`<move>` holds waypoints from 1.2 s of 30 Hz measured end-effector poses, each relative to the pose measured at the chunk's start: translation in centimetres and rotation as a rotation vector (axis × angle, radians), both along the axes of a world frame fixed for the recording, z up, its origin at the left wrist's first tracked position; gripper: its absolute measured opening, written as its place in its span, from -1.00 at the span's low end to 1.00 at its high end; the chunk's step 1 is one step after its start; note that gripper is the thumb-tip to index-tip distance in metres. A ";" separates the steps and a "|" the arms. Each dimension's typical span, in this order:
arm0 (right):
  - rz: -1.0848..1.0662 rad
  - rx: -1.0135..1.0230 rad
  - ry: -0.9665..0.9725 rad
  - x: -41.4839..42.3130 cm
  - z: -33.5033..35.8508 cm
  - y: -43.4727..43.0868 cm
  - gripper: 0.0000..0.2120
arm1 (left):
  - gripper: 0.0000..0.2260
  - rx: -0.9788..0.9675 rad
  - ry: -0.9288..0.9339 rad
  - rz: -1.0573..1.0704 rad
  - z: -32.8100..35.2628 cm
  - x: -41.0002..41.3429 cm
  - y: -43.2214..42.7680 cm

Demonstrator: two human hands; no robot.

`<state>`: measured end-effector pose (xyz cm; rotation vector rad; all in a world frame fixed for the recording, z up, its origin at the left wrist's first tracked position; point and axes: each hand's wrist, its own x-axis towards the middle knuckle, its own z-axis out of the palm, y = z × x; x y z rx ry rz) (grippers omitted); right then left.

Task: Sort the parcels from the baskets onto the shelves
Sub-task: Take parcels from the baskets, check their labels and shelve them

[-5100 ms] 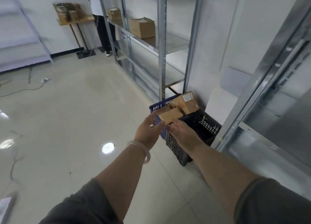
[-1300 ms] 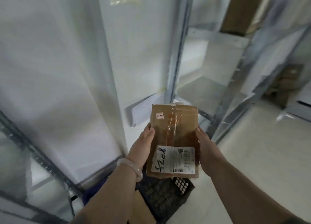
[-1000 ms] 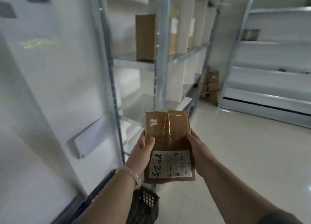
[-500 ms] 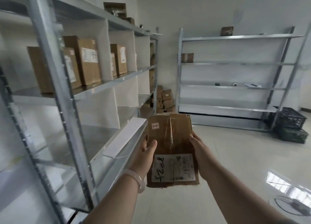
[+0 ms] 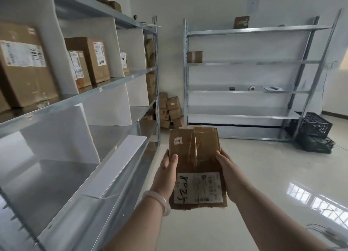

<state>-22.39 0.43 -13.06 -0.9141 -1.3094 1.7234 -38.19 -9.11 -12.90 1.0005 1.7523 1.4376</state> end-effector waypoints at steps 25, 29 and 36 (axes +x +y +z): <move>0.013 0.018 -0.038 -15.6 -1.2 51.2 -0.63 | -0.51 -0.030 0.006 0.023 -0.5 -15.8 51.5; 0.036 0.030 -0.053 -18.3 -1.4 60.0 -0.62 | -0.61 -0.034 -0.026 0.073 0.0 -17.7 59.3; 0.115 0.013 -0.043 -27.1 -3.3 71.9 -0.67 | -0.41 -0.023 -0.176 0.108 -2.6 -26.0 70.5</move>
